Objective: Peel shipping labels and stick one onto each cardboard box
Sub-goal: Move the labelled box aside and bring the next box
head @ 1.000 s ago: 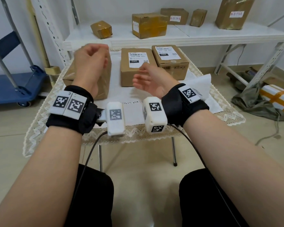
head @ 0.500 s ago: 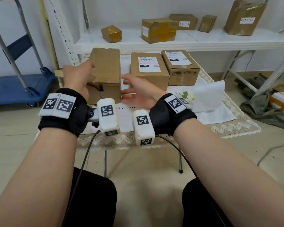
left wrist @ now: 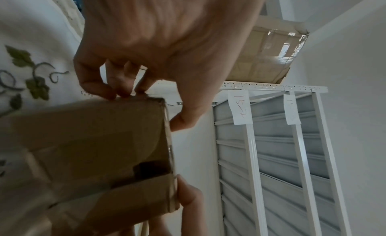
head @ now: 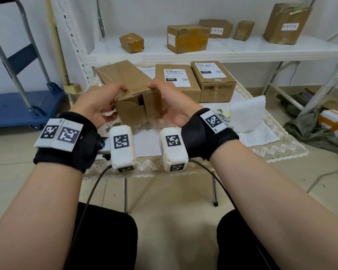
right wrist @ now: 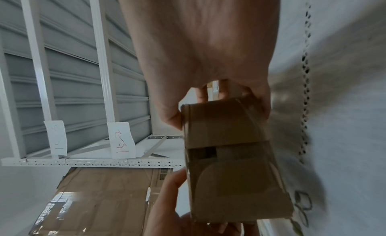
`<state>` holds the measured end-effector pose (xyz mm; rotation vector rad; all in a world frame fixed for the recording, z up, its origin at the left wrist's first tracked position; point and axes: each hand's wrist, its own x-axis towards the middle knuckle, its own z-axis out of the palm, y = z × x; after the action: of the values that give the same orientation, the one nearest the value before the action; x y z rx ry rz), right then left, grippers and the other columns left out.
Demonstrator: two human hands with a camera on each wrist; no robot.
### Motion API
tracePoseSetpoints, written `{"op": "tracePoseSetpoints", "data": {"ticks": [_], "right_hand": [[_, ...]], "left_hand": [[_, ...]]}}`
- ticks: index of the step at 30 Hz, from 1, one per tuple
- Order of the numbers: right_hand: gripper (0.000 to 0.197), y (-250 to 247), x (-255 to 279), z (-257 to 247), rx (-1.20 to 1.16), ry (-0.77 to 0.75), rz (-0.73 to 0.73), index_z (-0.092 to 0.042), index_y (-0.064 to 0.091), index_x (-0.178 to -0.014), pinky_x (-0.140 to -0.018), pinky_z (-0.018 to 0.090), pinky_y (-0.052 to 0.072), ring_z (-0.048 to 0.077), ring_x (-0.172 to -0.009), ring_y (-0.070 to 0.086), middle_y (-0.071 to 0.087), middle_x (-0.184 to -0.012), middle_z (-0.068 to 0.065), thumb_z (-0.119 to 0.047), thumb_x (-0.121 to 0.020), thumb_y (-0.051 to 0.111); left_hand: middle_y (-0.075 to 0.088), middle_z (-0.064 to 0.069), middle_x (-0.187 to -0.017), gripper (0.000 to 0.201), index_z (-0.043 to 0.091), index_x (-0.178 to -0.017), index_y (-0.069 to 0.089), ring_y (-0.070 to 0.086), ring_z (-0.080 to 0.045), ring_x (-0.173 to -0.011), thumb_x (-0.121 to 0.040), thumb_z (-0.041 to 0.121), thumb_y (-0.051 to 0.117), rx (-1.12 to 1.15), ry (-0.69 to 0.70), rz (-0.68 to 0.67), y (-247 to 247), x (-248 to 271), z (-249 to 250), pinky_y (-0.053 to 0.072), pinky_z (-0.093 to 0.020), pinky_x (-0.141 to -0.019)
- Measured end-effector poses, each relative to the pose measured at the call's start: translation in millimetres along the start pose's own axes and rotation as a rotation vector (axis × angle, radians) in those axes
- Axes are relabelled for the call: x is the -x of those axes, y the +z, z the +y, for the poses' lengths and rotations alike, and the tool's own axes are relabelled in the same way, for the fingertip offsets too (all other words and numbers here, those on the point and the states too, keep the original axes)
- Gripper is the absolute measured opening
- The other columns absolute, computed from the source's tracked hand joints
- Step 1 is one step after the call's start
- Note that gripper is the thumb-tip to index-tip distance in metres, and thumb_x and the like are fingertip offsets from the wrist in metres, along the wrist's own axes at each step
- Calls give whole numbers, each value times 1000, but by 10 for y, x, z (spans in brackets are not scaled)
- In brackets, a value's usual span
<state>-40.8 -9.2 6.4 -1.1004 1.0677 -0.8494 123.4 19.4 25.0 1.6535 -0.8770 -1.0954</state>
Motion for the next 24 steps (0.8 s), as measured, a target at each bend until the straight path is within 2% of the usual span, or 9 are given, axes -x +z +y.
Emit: {"op": "tracePoseSetpoints", "data": {"ticks": [2, 4, 5, 7, 10, 13, 16, 20, 24], "right_hand": [[56, -18, 31, -17, -14, -24, -5, -17, 47, -134, -74, 41, 61, 30, -98, 55, 54, -121, 12, -41, -87, 68], [55, -39, 75, -33, -18, -29, -26, -16, 46, -135, -77, 45, 60, 30, -92, 55, 53, -119, 12, -35, -88, 67], [56, -49, 111, -41, -18, -26, -33, -15, 46, -135, -78, 45, 60, 29, -91, 55, 52, -120, 12, -33, -87, 68], [51, -87, 195, -75, -7, -22, -45, -16, 50, -130, -74, 41, 60, 28, -87, 55, 53, -118, 10, -31, -85, 68], [14, -206, 334, -163, 23, -3, -42, -21, 58, -93, -75, 37, 55, 22, -74, 56, 61, -90, 2, -34, -90, 65], [27, -357, 415, -225, 39, 1, 10, -19, 56, -84, -71, 32, 50, 14, -55, 47, 55, -64, -5, -44, -90, 65], [37, -510, 456, -250, 75, 9, 69, -17, 53, -85, -66, 27, 52, 14, -53, 52, 57, -62, -4, -50, -86, 68], [45, -680, 575, -283, 143, 18, 66, -23, 40, -66, -62, 26, 51, 13, -50, 47, 52, -56, -6, -56, -86, 63], [43, -773, 711, -268, 268, 70, 94, -23, 40, -78, -58, 29, 55, 19, -54, 57, 53, -76, 3, -60, -79, 63]], "left_hand": [[59, 4, -89, 22, 24, -100, 63, 54, -13, -86, -83, 36, 69, 14, 18, 3, -18, 31, 34, 46, -27, -68], [64, 0, -113, 62, 26, -122, 61, 60, -21, -103, -65, 47, 74, 51, 9, -4, -39, 61, 67, 56, -39, -82], [65, -3, -122, 79, 28, -132, 56, 63, -27, -107, -58, 49, 76, 82, -1, -10, -52, 73, 71, 58, -48, -85], [67, -8, -126, 89, 28, -136, 53, 69, -30, -106, -54, 47, 79, 165, -10, -48, -54, 76, 72, 58, -56, -84], [71, -4, -113, 65, 23, -129, 63, 70, -24, -99, -69, 42, 78, 162, 9, -125, -10, 210, 114, 61, -47, -81], [70, -8, -111, 43, 21, -127, 64, 71, -22, -89, -87, 35, 75, 141, -5, -248, 19, 297, 121, 64, -43, -72], [72, -9, -107, 46, 20, -130, 62, 74, -18, -73, -89, 36, 74, 94, 4, -366, 48, 413, 131, 61, -35, -57], [71, -2, -79, 20, 21, -105, 62, 69, -12, -60, -96, 39, 62, 9, -6, -471, 97, 522, 131, 58, -27, -50], [65, -10, -104, 36, 20, -121, 61, 65, -19, -79, -95, 45, 62, -107, -25, -582, 118, 595, 102, 60, -33, -65]]}}
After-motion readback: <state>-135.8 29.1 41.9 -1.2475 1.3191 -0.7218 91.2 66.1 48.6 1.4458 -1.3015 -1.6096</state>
